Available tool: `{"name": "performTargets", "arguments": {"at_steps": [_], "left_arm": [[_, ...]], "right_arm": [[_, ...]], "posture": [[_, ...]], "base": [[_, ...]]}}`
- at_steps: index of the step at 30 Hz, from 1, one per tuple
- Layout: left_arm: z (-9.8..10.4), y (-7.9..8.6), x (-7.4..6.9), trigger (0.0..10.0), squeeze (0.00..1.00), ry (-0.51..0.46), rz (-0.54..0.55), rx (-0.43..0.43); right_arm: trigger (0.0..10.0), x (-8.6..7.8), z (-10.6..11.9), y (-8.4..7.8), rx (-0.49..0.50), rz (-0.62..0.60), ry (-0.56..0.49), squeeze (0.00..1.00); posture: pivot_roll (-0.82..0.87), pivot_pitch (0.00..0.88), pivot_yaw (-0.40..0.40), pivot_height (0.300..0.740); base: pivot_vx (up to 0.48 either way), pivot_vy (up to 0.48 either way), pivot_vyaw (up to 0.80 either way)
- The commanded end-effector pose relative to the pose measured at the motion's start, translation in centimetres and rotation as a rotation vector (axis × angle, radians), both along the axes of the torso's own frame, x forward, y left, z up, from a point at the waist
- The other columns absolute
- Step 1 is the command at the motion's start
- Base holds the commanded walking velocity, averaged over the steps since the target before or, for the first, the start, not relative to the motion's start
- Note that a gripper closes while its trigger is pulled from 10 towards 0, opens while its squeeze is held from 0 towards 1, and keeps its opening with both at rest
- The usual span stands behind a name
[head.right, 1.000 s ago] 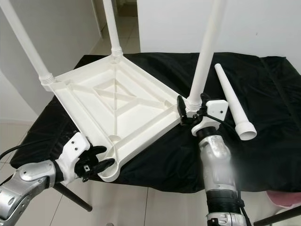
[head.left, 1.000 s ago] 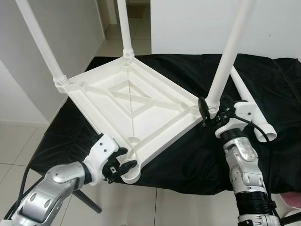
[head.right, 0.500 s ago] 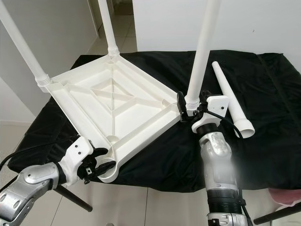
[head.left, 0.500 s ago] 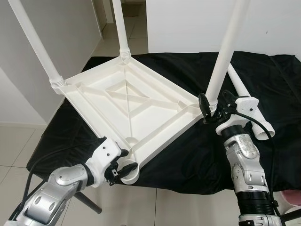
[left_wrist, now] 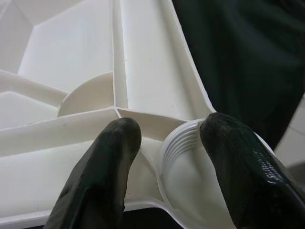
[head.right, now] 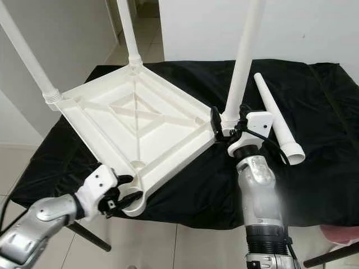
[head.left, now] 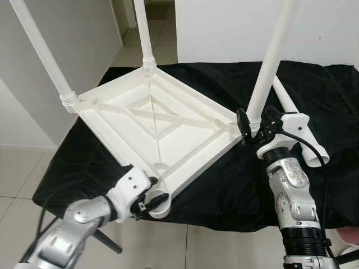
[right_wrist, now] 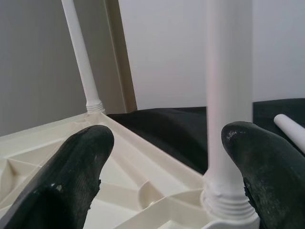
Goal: Building children table
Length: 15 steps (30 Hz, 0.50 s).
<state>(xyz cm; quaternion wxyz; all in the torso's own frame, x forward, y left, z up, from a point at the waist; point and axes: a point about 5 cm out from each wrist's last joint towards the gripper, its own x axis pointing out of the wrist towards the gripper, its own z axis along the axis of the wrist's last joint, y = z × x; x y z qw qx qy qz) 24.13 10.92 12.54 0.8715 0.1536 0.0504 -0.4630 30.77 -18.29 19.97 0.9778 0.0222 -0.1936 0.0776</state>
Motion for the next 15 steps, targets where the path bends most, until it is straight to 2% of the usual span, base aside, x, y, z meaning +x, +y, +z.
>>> {"name": "performTargets", "arguments": {"at_steps": [1,2,5,6,7,8,12,15], "left_arm": [[-1.1,-0.9,-0.1,10.0,0.0,0.024,0.015,0.02],[-1.1,-1.7,0.0,10.0,0.0,0.014,0.019,0.002],[-1.0,-2.5,0.2,10.0,0.0,0.007,0.024,-0.021],[-0.4,-3.8,0.5,10.0,0.0,-0.013,0.026,-0.063],[-0.4,-3.8,0.5,10.0,0.0,-0.013,0.026,-0.063],[0.0,-4.5,0.9,10.0,0.0,-0.036,0.035,-0.079],[0.6,-5.2,1.5,10.0,0.0,-0.061,0.05,-0.106],[1.3,-4.8,2.1,10.0,0.0,-0.083,0.069,-0.132]], "right_arm": [[10.0,0.0,-0.4,0.5,0.009,0.009,0.02,0.0],[10.0,0.1,-0.6,0.5,0.011,0.009,0.026,0.0],[10.0,0.1,-0.7,0.6,0.012,0.01,0.031,0.0],[10.0,0.0,-0.8,0.9,0.017,0.015,0.038,0.0],[10.0,0.0,-0.8,0.9,0.017,0.015,0.038,0.0],[10.0,0.0,-0.9,1.1,0.019,0.017,0.042,0.0],[10.0,-0.1,-1.0,1.3,0.021,0.02,0.045,0.0],[10.0,-0.3,-1.2,1.5,0.024,0.019,0.049,0.0]], "posture": [[-0.03,0.081,0.087,0.74],[-0.03,0.081,0.087,0.74],[-0.03,0.083,0.085,0.74],[-0.03,0.082,0.085,0.74],[-0.03,0.082,0.085,0.74],[-0.03,0.082,0.085,0.74],[-0.04,0.075,0.085,0.74],[-0.04,0.074,0.085,0.74]], "base": [[0.0,0.0,0.0],[0.0,0.0,0.0],[0.0,0.0,0.0],[0.0,0.0,0.0],[0.0,0.0,0.0],[0.0,0.0,0.0],[0.0,0.0,0.0],[0.0,0.0,0.0]]}}
